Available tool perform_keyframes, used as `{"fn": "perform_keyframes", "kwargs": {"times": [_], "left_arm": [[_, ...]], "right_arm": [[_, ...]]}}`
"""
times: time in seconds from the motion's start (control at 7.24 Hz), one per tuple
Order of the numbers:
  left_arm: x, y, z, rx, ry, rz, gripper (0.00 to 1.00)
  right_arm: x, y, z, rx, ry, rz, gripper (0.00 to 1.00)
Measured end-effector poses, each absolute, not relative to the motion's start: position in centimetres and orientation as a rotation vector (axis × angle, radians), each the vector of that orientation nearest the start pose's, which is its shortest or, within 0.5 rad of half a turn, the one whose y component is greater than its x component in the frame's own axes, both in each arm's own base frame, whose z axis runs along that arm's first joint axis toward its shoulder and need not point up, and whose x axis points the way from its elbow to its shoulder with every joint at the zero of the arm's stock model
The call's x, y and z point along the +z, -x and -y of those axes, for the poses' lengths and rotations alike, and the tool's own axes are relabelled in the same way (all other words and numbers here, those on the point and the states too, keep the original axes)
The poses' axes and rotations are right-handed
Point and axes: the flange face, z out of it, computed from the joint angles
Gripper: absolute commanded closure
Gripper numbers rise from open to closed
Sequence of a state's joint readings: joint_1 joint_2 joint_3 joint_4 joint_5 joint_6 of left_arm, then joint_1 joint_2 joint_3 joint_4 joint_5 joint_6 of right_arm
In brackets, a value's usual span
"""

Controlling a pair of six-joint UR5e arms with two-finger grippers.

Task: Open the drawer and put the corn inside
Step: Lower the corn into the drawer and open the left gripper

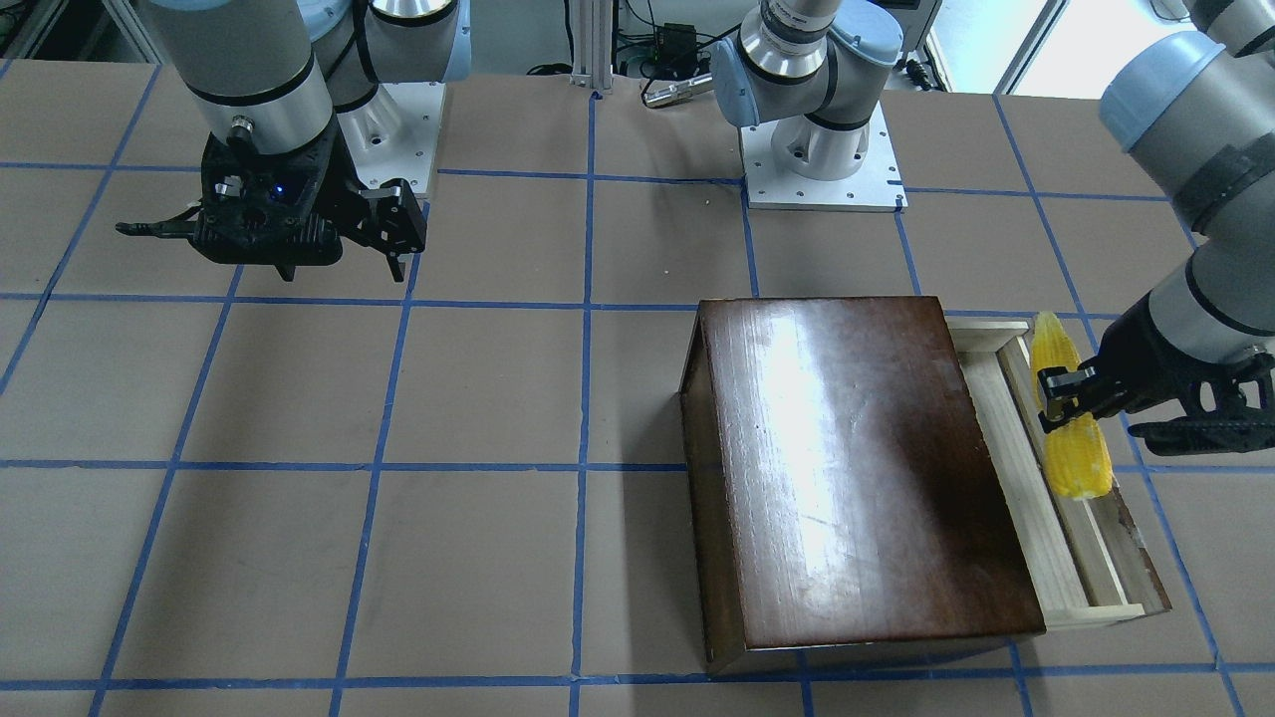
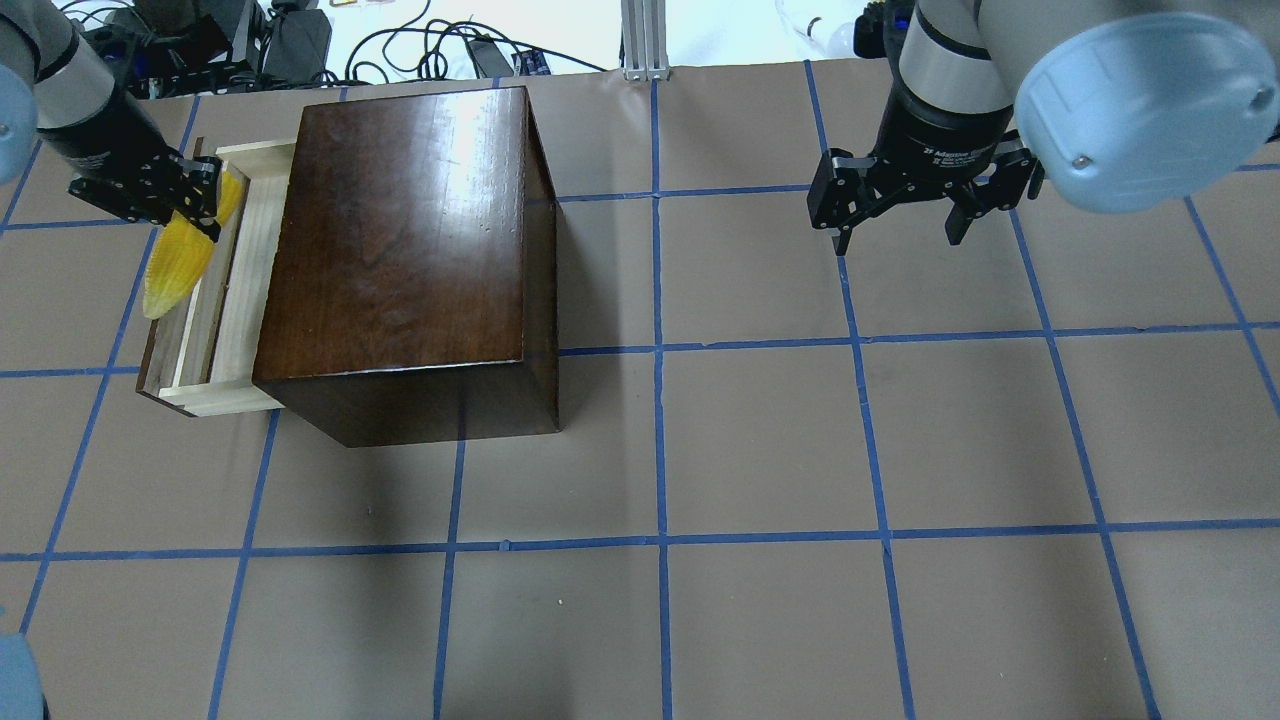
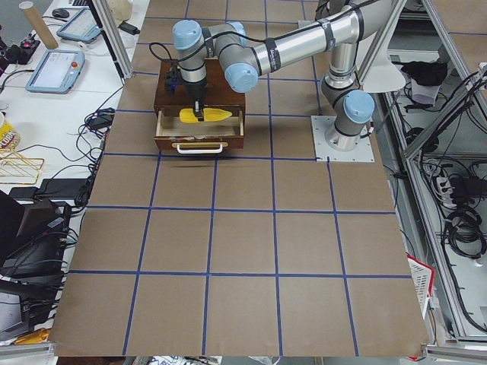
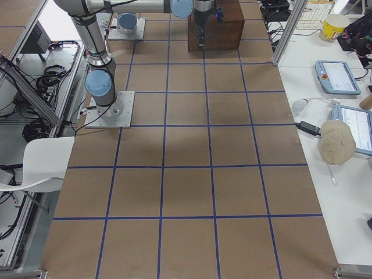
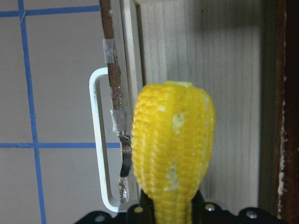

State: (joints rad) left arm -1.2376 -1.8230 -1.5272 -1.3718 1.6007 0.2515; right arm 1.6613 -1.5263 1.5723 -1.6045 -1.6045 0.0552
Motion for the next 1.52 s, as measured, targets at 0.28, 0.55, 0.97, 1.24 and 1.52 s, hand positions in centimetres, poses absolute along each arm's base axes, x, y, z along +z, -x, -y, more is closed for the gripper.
{"fn": "perform_keyframes", "kwargs": {"times": [0.28, 0.55, 0.97, 1.24, 1.52], "left_arm": [[38.6, -6.5, 60.0, 0.039, 0.192, -3.127, 0.08], [38.5, -6.6, 60.1, 0.034, 0.196, -3.126, 0.03], [38.6, -6.8, 60.2, 0.025, 0.198, -3.125, 0.0], [39.3, -6.9, 60.2, 0.006, 0.197, -3.122, 0.0], [41.4, -5.7, 59.5, -0.031, 0.176, -3.116, 0.0]], "right_arm": [[46.8, -17.5, 49.5, 0.016, 0.056, -3.176, 0.0], [46.8, -17.5, 49.5, 0.015, 0.056, -3.176, 0.0], [46.8, -17.5, 49.5, 0.016, 0.056, -3.176, 0.0], [46.8, -17.5, 49.5, 0.015, 0.056, -3.176, 0.0], [46.8, -17.5, 49.5, 0.016, 0.056, -3.176, 0.0]]}}
